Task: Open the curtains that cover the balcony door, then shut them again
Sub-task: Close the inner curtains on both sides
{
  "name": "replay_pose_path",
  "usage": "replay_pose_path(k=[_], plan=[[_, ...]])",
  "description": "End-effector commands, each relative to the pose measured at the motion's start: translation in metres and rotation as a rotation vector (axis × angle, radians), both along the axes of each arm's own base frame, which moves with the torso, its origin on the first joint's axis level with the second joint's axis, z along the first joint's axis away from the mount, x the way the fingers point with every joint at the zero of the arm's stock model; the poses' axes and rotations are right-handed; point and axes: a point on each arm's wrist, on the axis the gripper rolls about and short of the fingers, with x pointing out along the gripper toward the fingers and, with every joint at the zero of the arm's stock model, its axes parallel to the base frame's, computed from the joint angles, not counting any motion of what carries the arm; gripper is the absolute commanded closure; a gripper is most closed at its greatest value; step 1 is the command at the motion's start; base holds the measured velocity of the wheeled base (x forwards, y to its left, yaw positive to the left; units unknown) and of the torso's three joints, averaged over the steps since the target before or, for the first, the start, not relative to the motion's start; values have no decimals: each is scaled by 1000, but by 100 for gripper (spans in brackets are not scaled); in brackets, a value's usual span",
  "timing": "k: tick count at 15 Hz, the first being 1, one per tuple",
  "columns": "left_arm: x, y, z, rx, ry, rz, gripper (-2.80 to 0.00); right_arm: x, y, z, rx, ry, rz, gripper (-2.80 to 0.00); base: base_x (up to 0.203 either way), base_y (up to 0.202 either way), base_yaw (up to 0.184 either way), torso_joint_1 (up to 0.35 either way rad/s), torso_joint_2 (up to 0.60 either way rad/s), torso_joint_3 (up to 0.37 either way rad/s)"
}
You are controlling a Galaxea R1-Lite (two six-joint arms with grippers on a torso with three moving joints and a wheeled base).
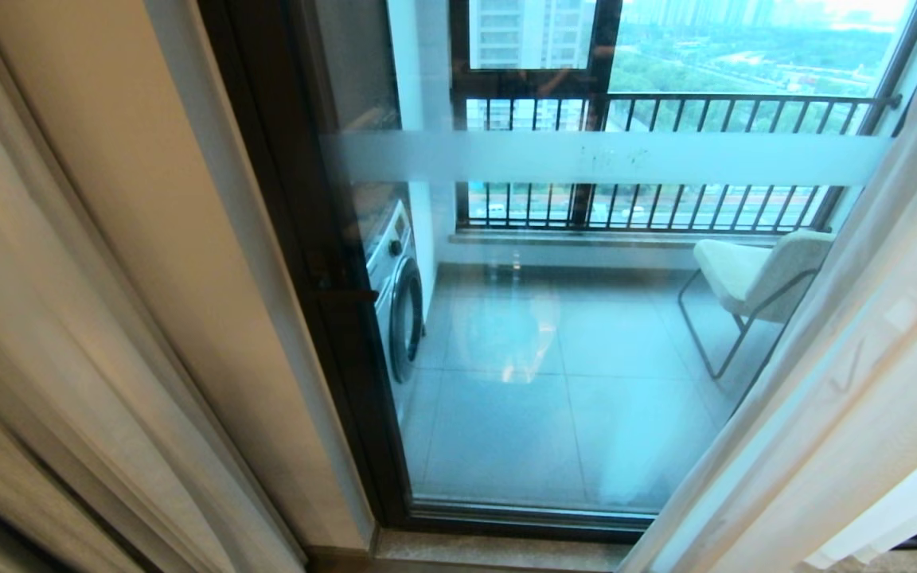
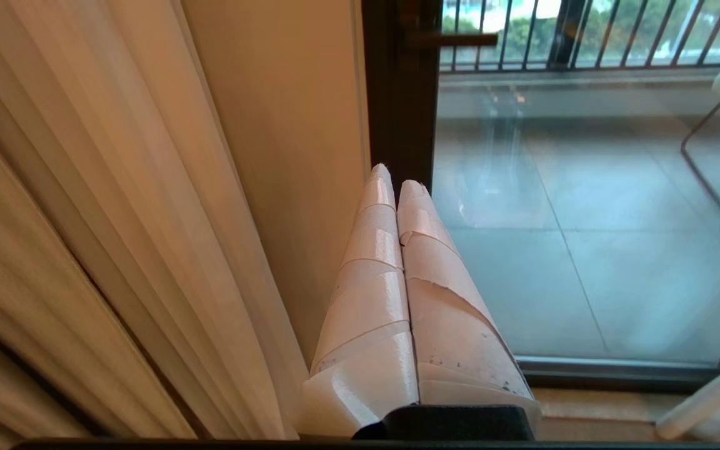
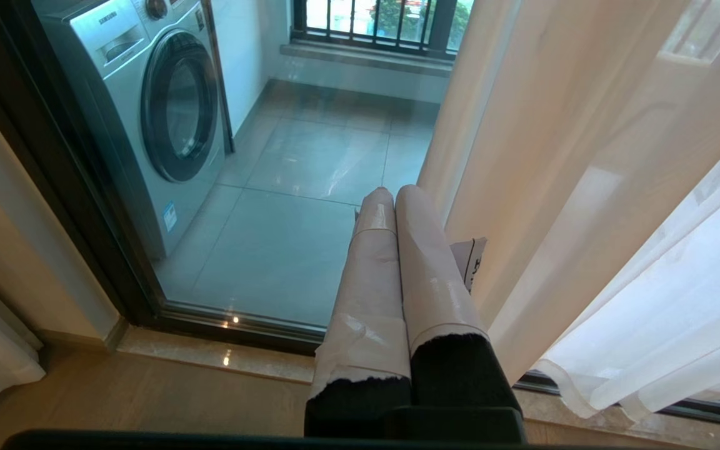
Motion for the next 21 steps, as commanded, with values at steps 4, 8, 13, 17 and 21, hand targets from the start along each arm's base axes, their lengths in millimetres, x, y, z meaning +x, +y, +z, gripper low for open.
replay_pose_path(k=[4,8,13,17,21], plan=[[-17,0,39,2,-81,10,0,0,0,0,-1,1,1,0,0,0,0,0,0,0],[-4,2,79,-4,3,81,0,0,0,0,-1,1,1,0,0,0,0,0,0,0],[39,7,121,-9,129,295,0,0,0,0,-1,1,1,0,0,0,0,0,0,0],[84,12,143,-56,114,487,0,0,0,0,-1,1,1,0,0,0,0,0,0,0],[128,30,159,-84,52,682,0,0,0,0,-1,1,1,0,0,0,0,0,0,0]])
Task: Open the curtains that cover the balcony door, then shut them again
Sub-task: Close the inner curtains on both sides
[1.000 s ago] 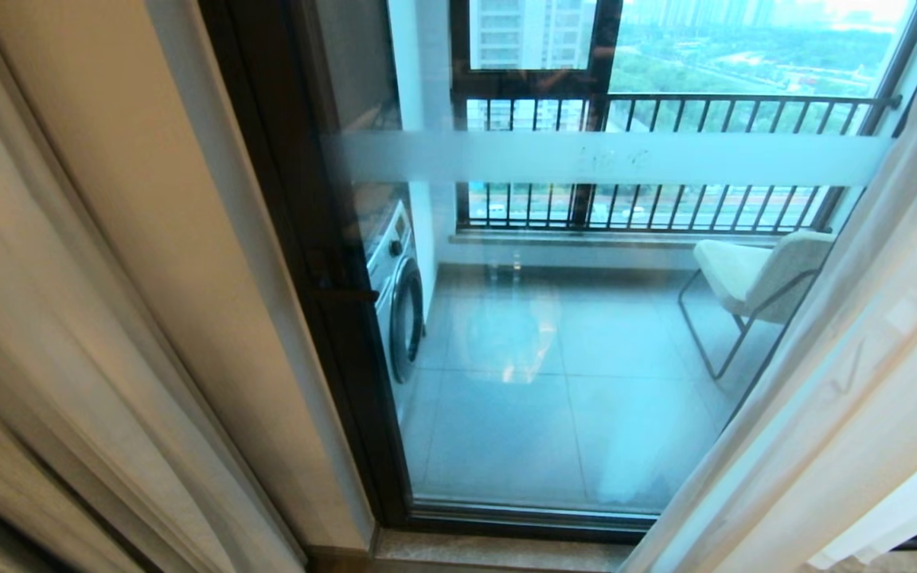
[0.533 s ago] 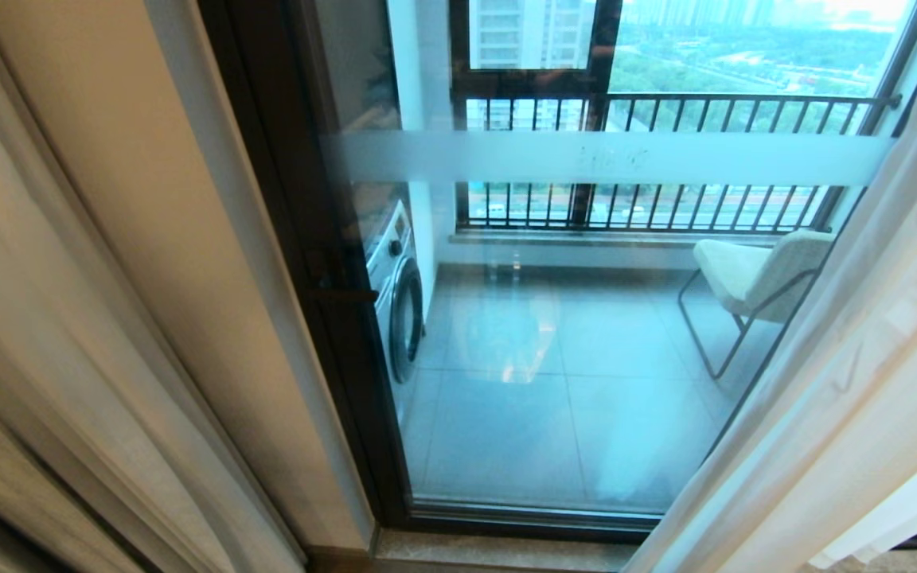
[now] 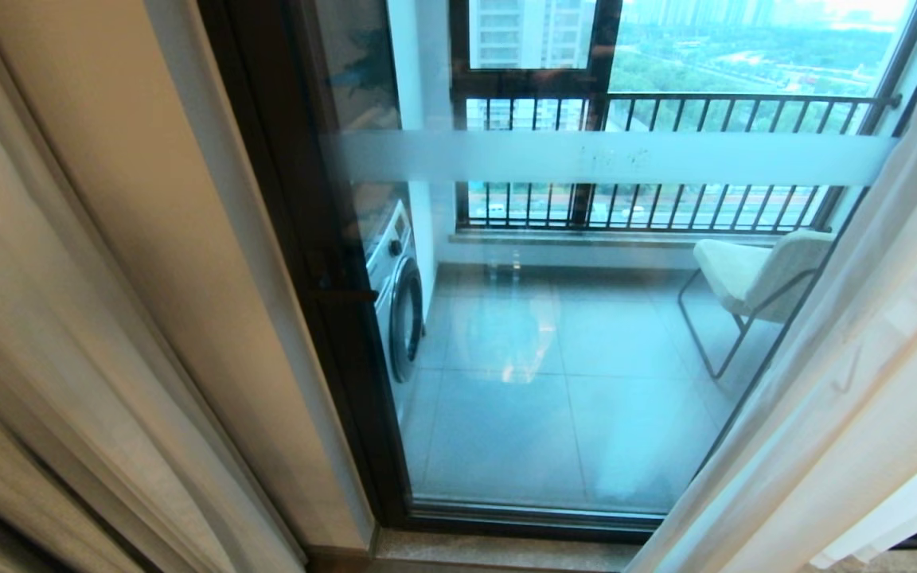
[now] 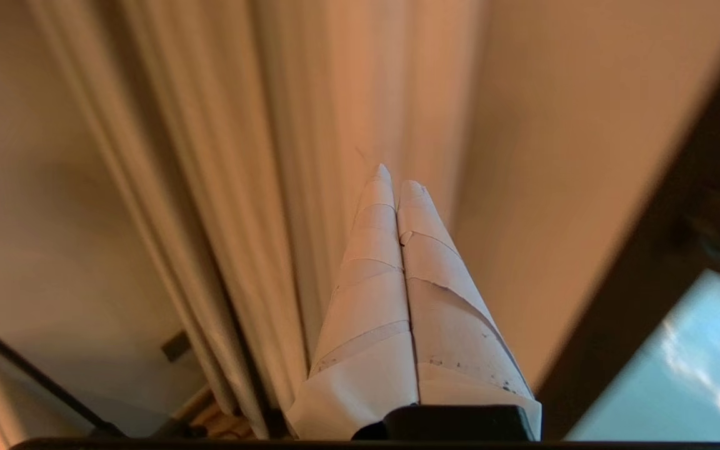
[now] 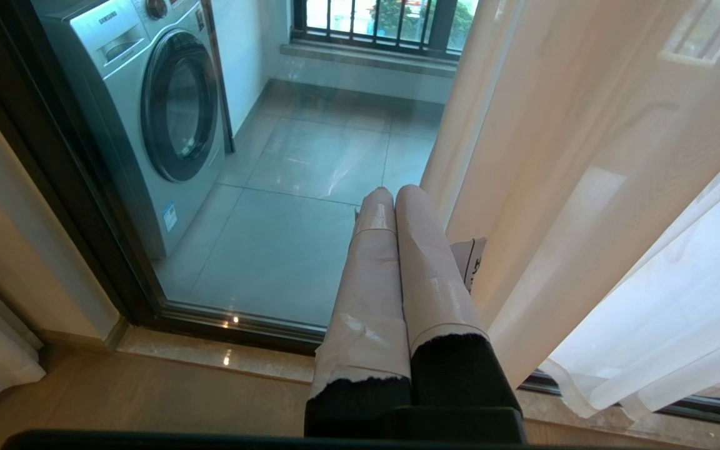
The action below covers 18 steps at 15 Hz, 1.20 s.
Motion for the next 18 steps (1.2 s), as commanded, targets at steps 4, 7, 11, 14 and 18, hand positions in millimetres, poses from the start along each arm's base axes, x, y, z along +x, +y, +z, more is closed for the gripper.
replay_pose_path(k=[4,7,11,14,18], plan=[[61,38,21,4,-15,181,0,0,0,0,-1,2,1,0,0,0,0,0,0,0],[73,56,29,8,-22,187,0,0,0,0,-1,2,1,0,0,0,0,0,0,0],[82,65,28,-16,-20,188,-280,0,0,0,-1,2,1,0,0,0,0,0,0,0],[89,73,26,-25,-3,206,-280,0,0,0,-1,3,1,0,0,0,0,0,0,0],[99,86,26,-37,10,213,-280,0,0,0,-1,6,1,0,0,0,0,0,0,0]])
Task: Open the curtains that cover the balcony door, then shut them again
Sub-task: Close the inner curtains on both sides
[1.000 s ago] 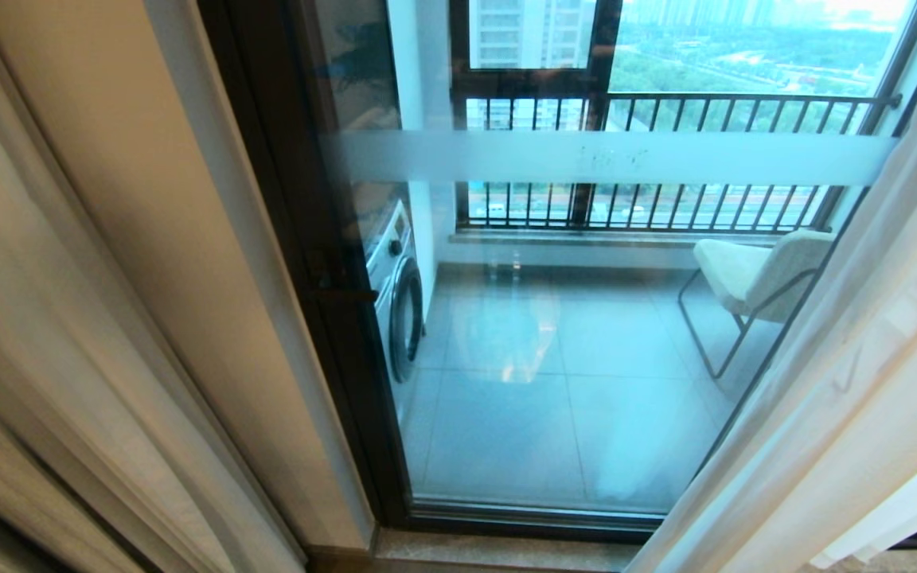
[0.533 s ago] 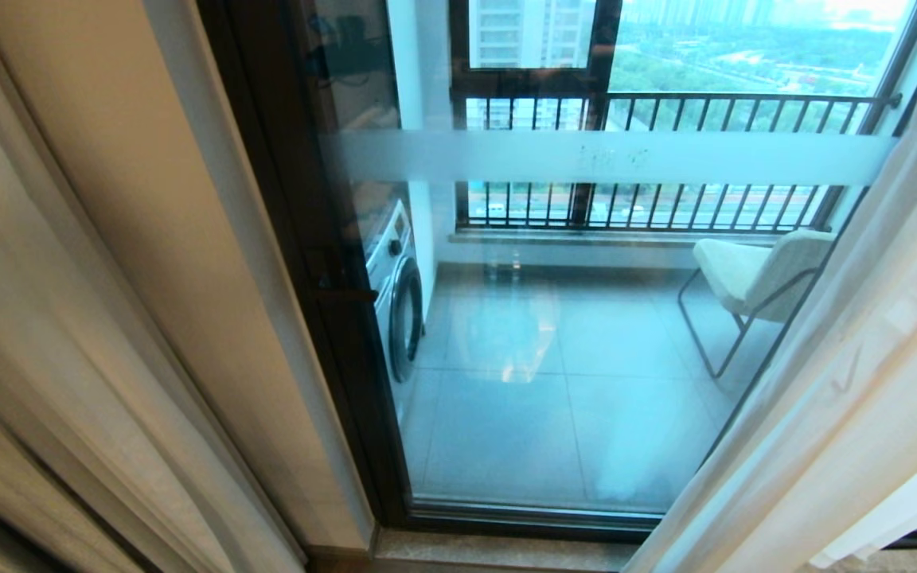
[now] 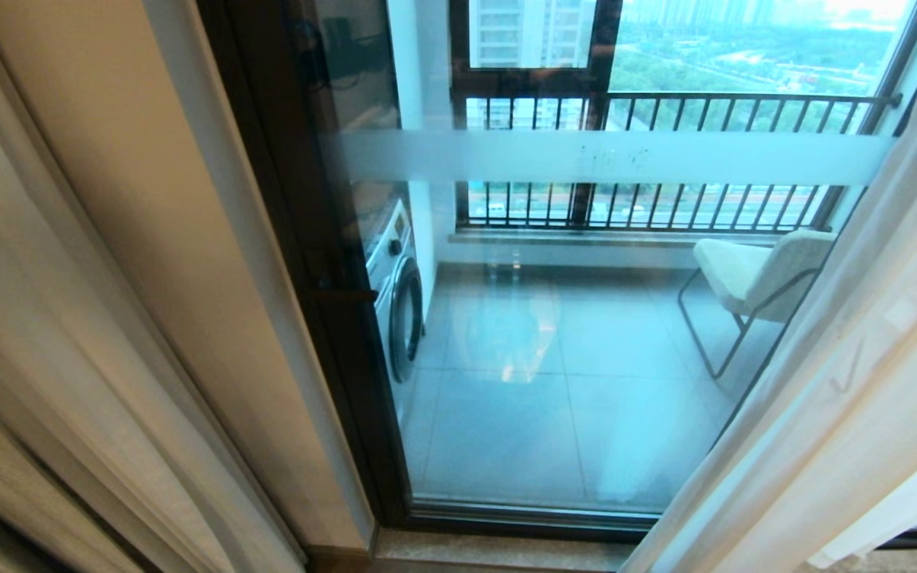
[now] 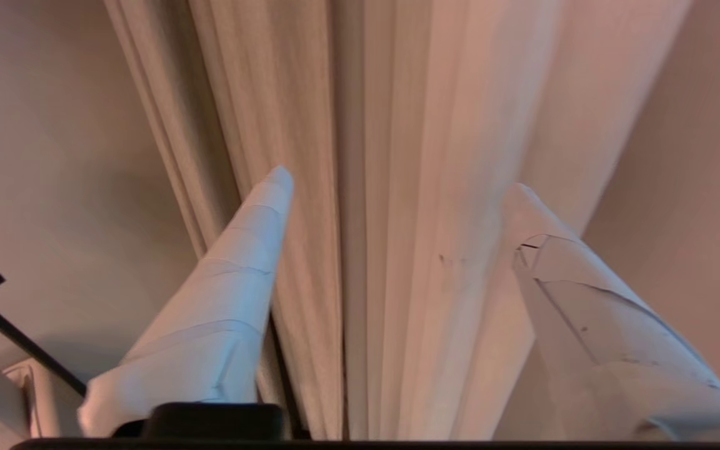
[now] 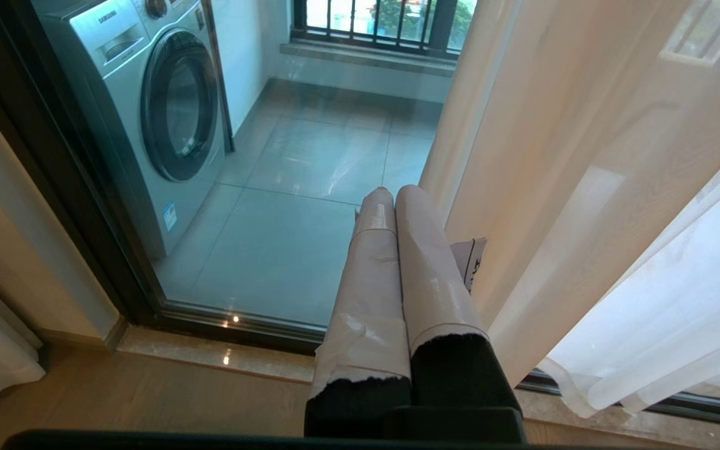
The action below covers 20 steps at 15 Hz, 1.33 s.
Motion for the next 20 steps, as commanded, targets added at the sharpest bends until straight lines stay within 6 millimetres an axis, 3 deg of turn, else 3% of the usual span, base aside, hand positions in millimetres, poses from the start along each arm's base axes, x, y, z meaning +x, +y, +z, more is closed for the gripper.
replay_pose_path(k=[1,11,20], plan=[[10,10,-1,-5,7,13,-280,0,0,0,-1,5,1,0,0,0,0,0,0,0],[64,48,-5,41,-60,-53,-280,1,0,0,-1,17,1,0,0,0,0,0,0,0],[94,74,-12,67,-87,-90,-280,2,0,0,-1,23,1,0,0,0,0,0,0,0]])
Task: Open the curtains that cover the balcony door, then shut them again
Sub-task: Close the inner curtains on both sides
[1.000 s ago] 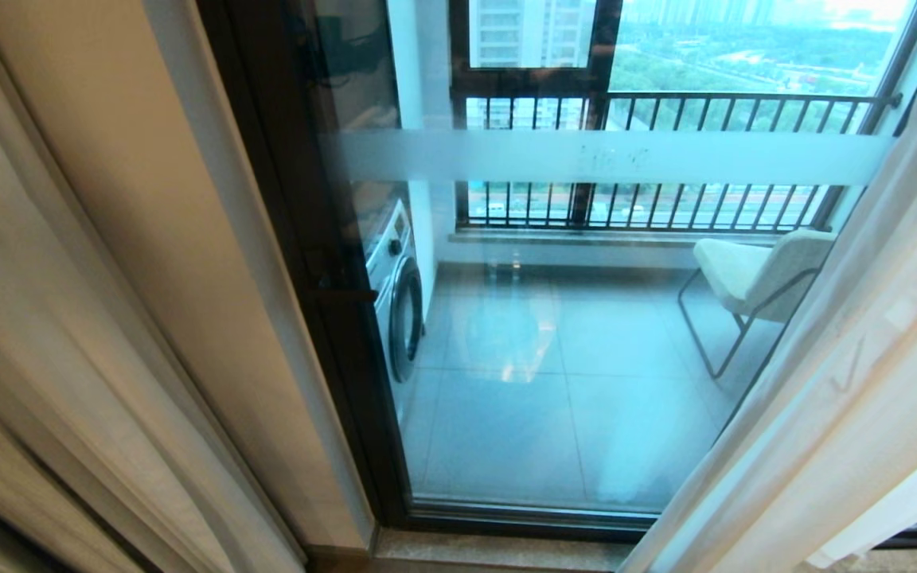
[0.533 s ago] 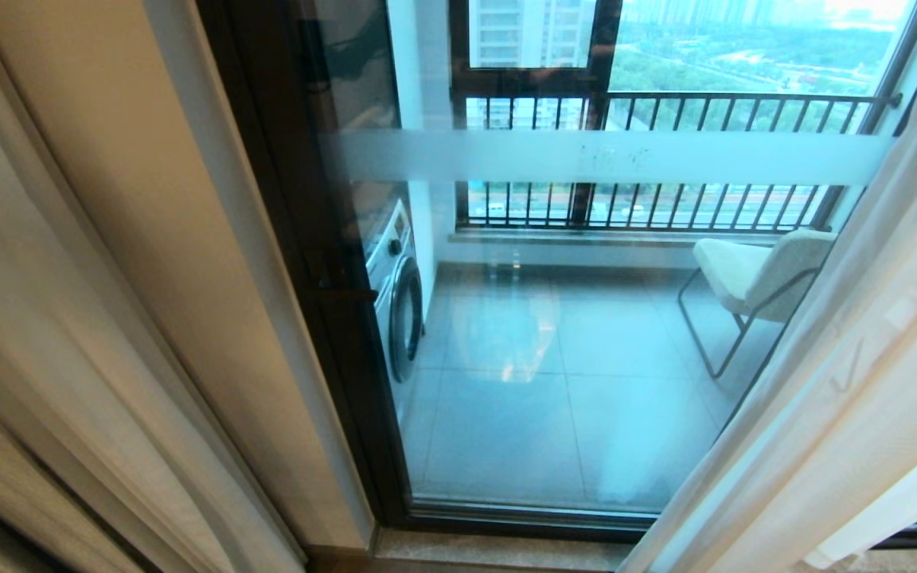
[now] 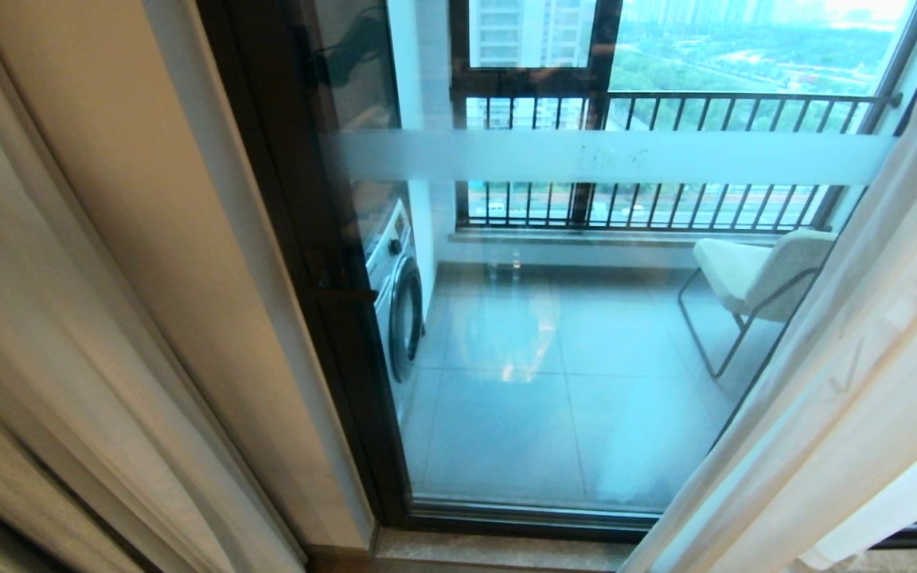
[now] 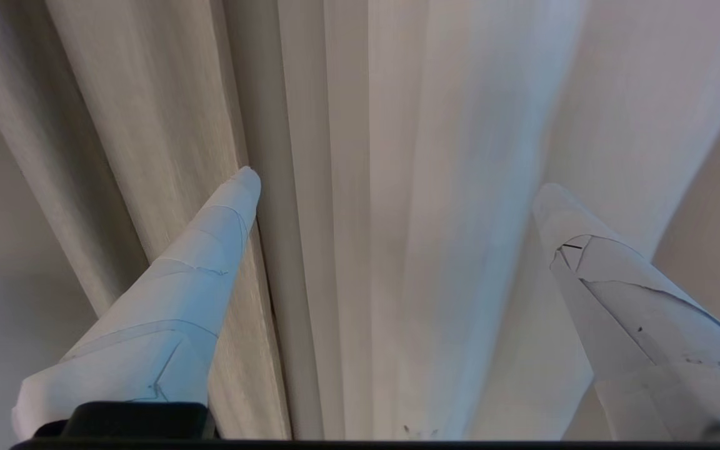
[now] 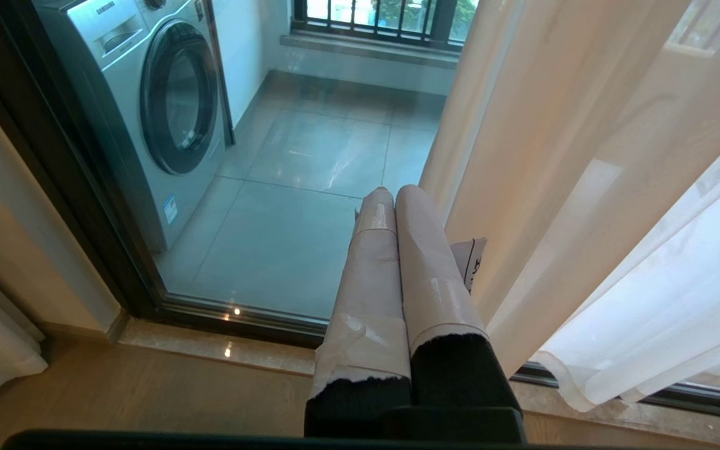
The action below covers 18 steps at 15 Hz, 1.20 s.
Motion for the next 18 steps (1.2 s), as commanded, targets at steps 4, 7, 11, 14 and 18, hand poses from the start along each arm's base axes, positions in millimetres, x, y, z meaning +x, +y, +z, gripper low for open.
replay_pose_path(k=[4,7,11,14,18], plan=[[21,14,-12,13,-16,-32,-280,0,0,0,-1,5,1,0,0,0,0,0,0,0],[31,19,-11,29,-35,-54,-280,1,0,0,-1,11,1,0,0,0,0,0,0,0],[37,23,-17,27,-26,-64,-280,1,0,0,-1,11,1,0,0,0,0,0,0,0],[41,25,-21,29,-28,-68,-280,1,0,0,-1,11,1,0,0,0,0,0,0,0],[45,28,-23,33,-33,-68,-280,1,0,0,-1,13,1,0,0,0,0,0,0,0]])
